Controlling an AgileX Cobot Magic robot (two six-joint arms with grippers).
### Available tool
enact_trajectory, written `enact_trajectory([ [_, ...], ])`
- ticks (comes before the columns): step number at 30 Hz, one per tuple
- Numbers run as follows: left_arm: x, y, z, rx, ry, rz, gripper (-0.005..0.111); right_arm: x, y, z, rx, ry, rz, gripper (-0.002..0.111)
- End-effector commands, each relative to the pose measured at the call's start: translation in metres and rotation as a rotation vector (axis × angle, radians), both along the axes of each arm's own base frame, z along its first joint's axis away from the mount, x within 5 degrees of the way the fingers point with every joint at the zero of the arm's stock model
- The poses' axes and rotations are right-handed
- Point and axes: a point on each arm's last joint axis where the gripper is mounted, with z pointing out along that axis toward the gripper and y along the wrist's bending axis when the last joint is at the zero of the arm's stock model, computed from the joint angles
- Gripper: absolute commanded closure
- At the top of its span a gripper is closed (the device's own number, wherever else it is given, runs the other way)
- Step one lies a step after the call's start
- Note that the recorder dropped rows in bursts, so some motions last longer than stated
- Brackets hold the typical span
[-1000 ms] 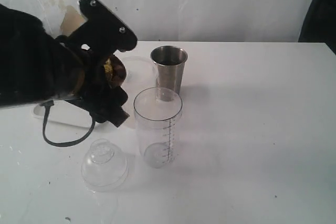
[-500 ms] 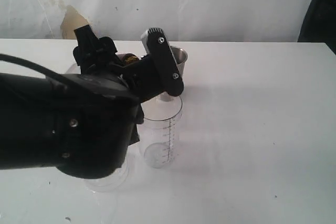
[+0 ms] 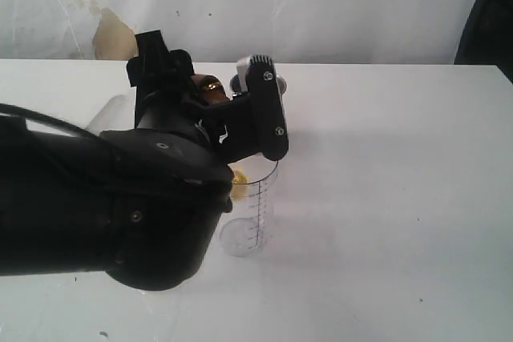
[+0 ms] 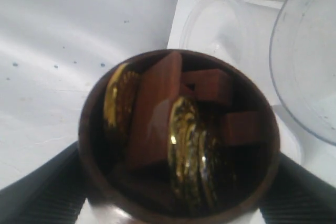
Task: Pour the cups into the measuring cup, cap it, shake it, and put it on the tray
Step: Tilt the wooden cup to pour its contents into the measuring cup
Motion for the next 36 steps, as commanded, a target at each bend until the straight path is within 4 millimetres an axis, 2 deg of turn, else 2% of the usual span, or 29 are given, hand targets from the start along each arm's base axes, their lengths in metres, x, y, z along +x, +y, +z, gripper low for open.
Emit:
enact_trajectory([
  [1, 0.001, -0.002, 0.008, 0.034, -0.051, -0.032, 0.107, 0.000, 0.000, -0.001, -0.001, 0.002, -0.005, 0.108],
  [13, 0.003, -0.005, 0.009, 0.210, -0.079, -0.110, 0.107, 0.000, 0.000, -0.001, -0.001, 0.002, -0.005, 0.108],
  [19, 0.010, -0.014, -0.012, 0.363, -0.138, -0.099, 0.107, 0.000, 0.000, -0.001, -0.001, 0.002, -0.005, 0.108],
  [24, 0.013, -0.022, -0.025, 0.407, -0.156, -0.124, 0.107, 0.000, 0.000, -0.001, -0.001, 0.002, -0.005, 0.108],
  [30, 0.010, -0.026, -0.022, 0.407, -0.192, -0.150, 0.107, 0.000, 0.000, -0.001, -0.001, 0.002, -0.005, 0.108],
  [36, 0.009, -0.030, -0.019, 0.494, -0.233, -0.202, 0.107, 0.000, 0.000, -0.001, -0.001, 0.002, -0.005, 0.108],
])
